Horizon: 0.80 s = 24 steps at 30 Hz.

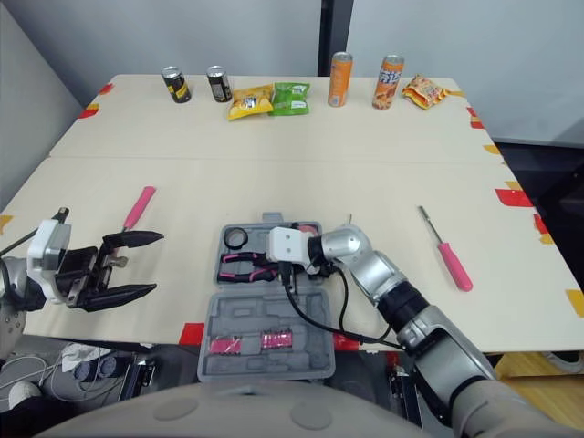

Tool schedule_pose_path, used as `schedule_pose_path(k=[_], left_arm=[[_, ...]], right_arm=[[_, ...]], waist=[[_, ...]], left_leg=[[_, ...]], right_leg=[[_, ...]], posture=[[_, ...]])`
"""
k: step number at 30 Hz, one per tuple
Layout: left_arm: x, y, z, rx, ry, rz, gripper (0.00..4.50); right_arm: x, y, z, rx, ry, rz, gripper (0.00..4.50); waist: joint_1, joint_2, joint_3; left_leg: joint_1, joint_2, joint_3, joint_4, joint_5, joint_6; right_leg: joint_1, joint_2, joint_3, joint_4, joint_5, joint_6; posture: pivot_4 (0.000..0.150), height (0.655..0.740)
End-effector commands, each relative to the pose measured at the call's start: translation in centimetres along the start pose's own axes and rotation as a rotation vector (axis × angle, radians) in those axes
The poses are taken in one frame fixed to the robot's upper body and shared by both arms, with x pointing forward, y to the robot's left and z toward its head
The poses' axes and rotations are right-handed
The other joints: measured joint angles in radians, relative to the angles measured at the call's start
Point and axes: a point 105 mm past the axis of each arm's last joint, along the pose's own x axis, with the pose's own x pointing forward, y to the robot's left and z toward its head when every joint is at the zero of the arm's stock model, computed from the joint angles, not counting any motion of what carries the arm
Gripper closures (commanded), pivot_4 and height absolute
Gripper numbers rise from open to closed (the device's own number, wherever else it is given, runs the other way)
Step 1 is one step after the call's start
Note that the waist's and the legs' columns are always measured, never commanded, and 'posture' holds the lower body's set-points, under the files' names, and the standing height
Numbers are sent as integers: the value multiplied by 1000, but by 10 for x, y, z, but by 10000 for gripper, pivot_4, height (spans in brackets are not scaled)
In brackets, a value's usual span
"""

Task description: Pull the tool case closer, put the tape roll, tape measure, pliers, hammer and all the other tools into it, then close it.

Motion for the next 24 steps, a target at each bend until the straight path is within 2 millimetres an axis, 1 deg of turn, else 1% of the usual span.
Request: schedule_pose_path(k=[1,4,6,7,9,11,12,14,15,17,19,20,21,23,24], left_arm=[[-1,-4,-1,17,3,-31,0],[1,-5,-5,-1,-3,-18,0],[2,-2,-5,-4,-15,-10,0],[3,-1,-4,-6,-22,-2,0],[4,3,-2,-5,-33,19,0],[5,5,-3,-29,-36,58,0],[5,5,-4,-40,-41,69,0],[5,5,-4,-63,-61,97,0],[5,6,-5,-73,-71,119,0],[4,7,-7,-94,-84,167,0],[3,9,-11,-106,-77,226,0],[2,9,-12,-111,-79,259,0],[1,9,-14,-110,-79,289,0],[-4,8,-17,-111,-81,352,0],[-9,8,-18,-113,-88,396,0]], right_arm=[[-6,47,-81,188,296,114,44186],[-7,44,-80,158,298,110,44186],[-5,33,-73,160,257,58,44186],[-4,24,-64,175,203,13,44186],[-8,6,-39,200,55,-74,44186],[-18,-7,-8,222,-113,-140,44186],[-24,-10,4,222,-174,-161,44186],[-37,-12,24,224,-262,-181,44186],[-45,-14,33,229,-301,-212,44186],[-63,-13,48,240,-364,-259,44186],[-79,-7,57,233,-388,-308,44186],[-87,-5,58,213,-378,-372,44186],[-95,-1,57,205,-366,-422,44186],[-107,17,55,223,-369,-417,44186],[-117,23,48,257,-347,-472,44186]], waist=[[0,0,-6],[0,0,-11],[0,0,-11],[0,0,-11],[2,1,-10],[5,1,-7],[7,-2,-3],[13,1,3],[14,0,4],[15,0,6],[15,-1,6],[16,-2,6],[17,-2,6],[20,-2,6],[20,-3,7]], left_leg=[[0,0,0,0,0,0],[0,0,0,0,0,0],[0,0,0,0,0,0],[0,0,0,-1,0,0],[0,0,0,-1,0,0],[-1,0,0,-2,0,0],[-2,0,0,-2,0,0],[-5,0,1,-2,0,0],[-11,0,1,-1,0,1],[-20,0,0,0,6,11],[-27,0,0,0,6,10],[-33,1,-2,0,6,10],[-34,1,-2,0,6,10],[-35,3,-2,0,5,8],[-35,3,-3,-1,5,8]], right_leg=[[0,0,0,0,0,0],[0,0,0,-1,0,0],[0,0,0,-1,0,0],[0,0,0,-1,0,0],[0,1,0,-1,0,0],[-1,1,0,-1,0,0],[-2,1,0,-2,0,0],[-5,1,0,-4,0,0],[-9,0,0,-5,0,0],[-18,1,-1,-6,1,1],[-22,1,-1,-7,2,2],[-26,1,-2,-8,3,5],[-27,1,-3,-10,6,9],[-26,3,-4,-14,5,8],[-25,3,-4,-16,5,8]], posture=[[1500,7400],[1500,7400],[1500,7400],[1500,7400],[1500,7400],[1500,7400],[1500,7400],[1500,7400],[1500,7400],[1500,7400],[1500,7400],[1500,7400],[1500,7400],[1500,7400],[1500,7400]])
